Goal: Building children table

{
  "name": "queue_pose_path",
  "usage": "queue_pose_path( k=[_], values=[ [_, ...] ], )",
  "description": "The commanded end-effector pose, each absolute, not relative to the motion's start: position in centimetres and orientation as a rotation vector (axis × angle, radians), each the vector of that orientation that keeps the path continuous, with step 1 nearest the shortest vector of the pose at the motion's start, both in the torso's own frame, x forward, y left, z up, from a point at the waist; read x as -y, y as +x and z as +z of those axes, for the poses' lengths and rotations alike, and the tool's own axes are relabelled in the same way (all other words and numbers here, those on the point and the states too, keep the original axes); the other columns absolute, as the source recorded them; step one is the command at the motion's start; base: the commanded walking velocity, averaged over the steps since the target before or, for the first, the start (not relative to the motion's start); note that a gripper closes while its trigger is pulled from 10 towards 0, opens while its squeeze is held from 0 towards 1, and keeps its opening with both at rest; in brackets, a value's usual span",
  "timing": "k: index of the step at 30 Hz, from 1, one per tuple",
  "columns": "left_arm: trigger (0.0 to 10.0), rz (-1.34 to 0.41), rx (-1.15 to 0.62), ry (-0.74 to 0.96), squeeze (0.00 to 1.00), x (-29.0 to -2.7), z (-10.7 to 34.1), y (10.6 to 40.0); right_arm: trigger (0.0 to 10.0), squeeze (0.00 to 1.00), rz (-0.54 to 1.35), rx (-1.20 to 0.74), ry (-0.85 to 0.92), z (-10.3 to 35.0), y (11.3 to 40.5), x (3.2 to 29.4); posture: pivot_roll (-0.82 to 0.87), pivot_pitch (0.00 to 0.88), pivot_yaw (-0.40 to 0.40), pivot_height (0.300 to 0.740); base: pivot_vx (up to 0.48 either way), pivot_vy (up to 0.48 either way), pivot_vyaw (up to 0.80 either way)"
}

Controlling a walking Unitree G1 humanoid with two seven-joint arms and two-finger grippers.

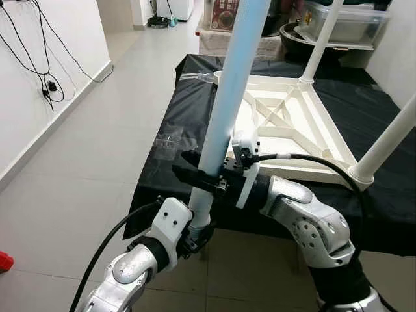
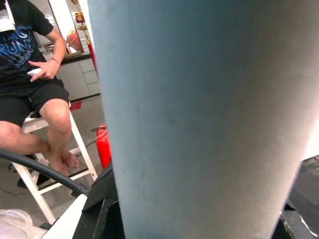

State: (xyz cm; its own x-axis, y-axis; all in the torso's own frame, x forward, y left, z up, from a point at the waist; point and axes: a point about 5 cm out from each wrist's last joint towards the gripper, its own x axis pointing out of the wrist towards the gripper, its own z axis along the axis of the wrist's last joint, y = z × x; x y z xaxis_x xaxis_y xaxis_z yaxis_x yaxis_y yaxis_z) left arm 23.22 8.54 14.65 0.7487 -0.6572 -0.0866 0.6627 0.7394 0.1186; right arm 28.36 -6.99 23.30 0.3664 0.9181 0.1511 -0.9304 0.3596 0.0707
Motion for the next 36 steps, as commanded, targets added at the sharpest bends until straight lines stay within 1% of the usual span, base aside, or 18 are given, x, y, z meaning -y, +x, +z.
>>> queue_pose_path(
  k=[1, 5, 6, 7, 8, 14, 15, 17, 20, 23, 24, 27, 28, 29, 31, 32, 34, 36],
  values=[
    [10.0, -0.768, -0.056, 0.143, 0.00, -7.8, 14.5, 22.8, 0.0, 0.00, 1.230, 0.088, 0.162, 23.3, 27.8, 6.5, 0.05, 0.086, -0.049, 0.740, 0.000, 0.000, 0.00],
    [10.0, -0.764, -0.073, 0.136, 0.00, -7.9, 14.3, 22.8, 0.0, 0.00, 1.225, 0.092, 0.164, 23.4, 27.9, 6.6, 0.05, 0.085, -0.049, 0.740, 0.000, 0.000, 0.00],
    [10.0, -0.756, -0.092, 0.128, 0.33, -7.9, 14.1, 22.8, 0.0, 0.00, 1.217, 0.099, 0.166, 23.6, 28.1, 6.7, 0.05, 0.087, -0.050, 0.740, 0.000, 0.000, 0.00],
    [10.0, -0.756, -0.092, 0.128, 0.33, -7.9, 14.1, 22.8, 0.0, 0.00, 1.217, 0.099, 0.166, 23.6, 28.1, 6.7, 0.05, 0.087, -0.050, 0.740, 0.000, 0.000, 0.00],
    [10.0, -0.749, -0.104, 0.114, 1.00, -8.0, 13.9, 22.7, 0.0, 0.00, 1.203, 0.109, 0.163, 23.8, 28.3, 6.9, 0.05, 0.086, -0.051, 0.740, 0.000, 0.000, 0.00],
    [10.0, -0.716, -0.111, 0.110, 1.00, -8.3, 13.7, 22.6, 0.0, 0.00, 1.172, 0.125, 0.160, 24.3, 28.9, 7.6, 0.05, 0.081, -0.052, 0.740, 0.000, 0.000, 0.00],
    [10.0, -0.643, -0.106, 0.108, 0.00, -9.1, 13.6, 22.8, 0.0, 0.00, 1.133, 0.139, 0.157, 24.6, 29.6, 8.5, 0.05, 0.081, -0.052, 0.740, 0.000, 0.000, 0.00],
    [10.0, -0.607, -0.102, 0.098, 0.00, -9.6, 13.7, 22.9, 0.0, 0.00, 1.114, 0.146, 0.154, 24.8, 29.9, 8.9, 0.05, 0.082, -0.054, 0.740, 0.000, 0.000, 0.00],
    [10.0, -0.448, -0.049, 0.058, 0.00, -11.1, 14.3, 23.5, 0.0, 0.00, 1.037, 0.172, 0.142, 25.2, 30.8, 10.0, 0.05, 0.080, -0.058, 0.740, 0.000, 0.000, 0.00],
    [10.0, -0.326, 0.001, 0.051, 0.00, -12.1, 15.1, 23.9, 0.0, 0.00, 0.822, 0.240, 0.109, 25.7, 32.5, 11.5, 0.05, 0.081, -0.056, 0.740, 0.000, 0.000, 0.00],
    [10.0, -0.326, 0.001, 0.051, 0.00, -12.1, 15.1, 23.9, 0.0, 0.00, 0.822, 0.240, 0.109, 25.7, 32.5, 11.5, 0.05, 0.081, -0.056, 0.740, 0.000, 0.000, 0.00],
    [10.0, -0.283, 0.033, 0.053, 0.00, -12.3, 15.7, 24.1, 0.0, 0.00, 0.629, 0.286, 0.088, 26.1, 33.8, 12.6, 0.06, 0.082, -0.062, 0.740, 0.000, 0.000, 0.00],
    [10.0, -0.283, 0.033, 0.053, 0.00, -12.3, 15.7, 24.1, 0.0, 0.00, 0.629, 0.286, 0.088, 26.1, 33.8, 12.6, 0.06, 0.082, -0.062, 0.740, 0.000, 0.000, 0.00],
    [10.0, -0.273, 0.045, 0.056, 0.00, -12.3, 16.0, 24.2, 0.0, 0.00, 0.566, 0.303, 0.091, 26.3, 34.2, 13.0, 0.06, 0.082, -0.062, 0.740, 0.000, 0.000, 0.00],
    [10.0, -0.273, 0.045, 0.056, 0.00, -12.3, 16.0, 24.2, 0.0, 0.00, 0.566, 0.303, 0.091, 26.3, 34.2, 13.0, 0.06, 0.082, -0.062, 0.740, 0.000, 0.000, 0.00],
    [10.0, -0.260, 0.059, 0.060, 0.00, -12.3, 16.3, 24.3, 0.0, 0.00, 0.483, 0.320, 0.090, 26.5, 34.6, 13.6, 0.06, 0.083, -0.060, 0.740, 0.000, 0.000, 0.00],
    [10.0, -0.245, 0.077, 0.065, 0.00, -12.4, 16.6, 24.4, 0.0, 0.00, 0.412, 0.332, 0.096, 26.6, 34.9, 13.9, 0.06, 0.085, -0.062, 0.740, 0.000, 0.000, 0.00],
    [10.0, -0.245, 0.077, 0.065, 0.00, -12.4, 16.6, 24.4, 0.0, 0.00, 0.412, 0.332, 0.096, 26.6, 34.9, 13.9, 0.06, 0.085, -0.062, 0.740, 0.000, 0.000, 0.00]
  ],
)
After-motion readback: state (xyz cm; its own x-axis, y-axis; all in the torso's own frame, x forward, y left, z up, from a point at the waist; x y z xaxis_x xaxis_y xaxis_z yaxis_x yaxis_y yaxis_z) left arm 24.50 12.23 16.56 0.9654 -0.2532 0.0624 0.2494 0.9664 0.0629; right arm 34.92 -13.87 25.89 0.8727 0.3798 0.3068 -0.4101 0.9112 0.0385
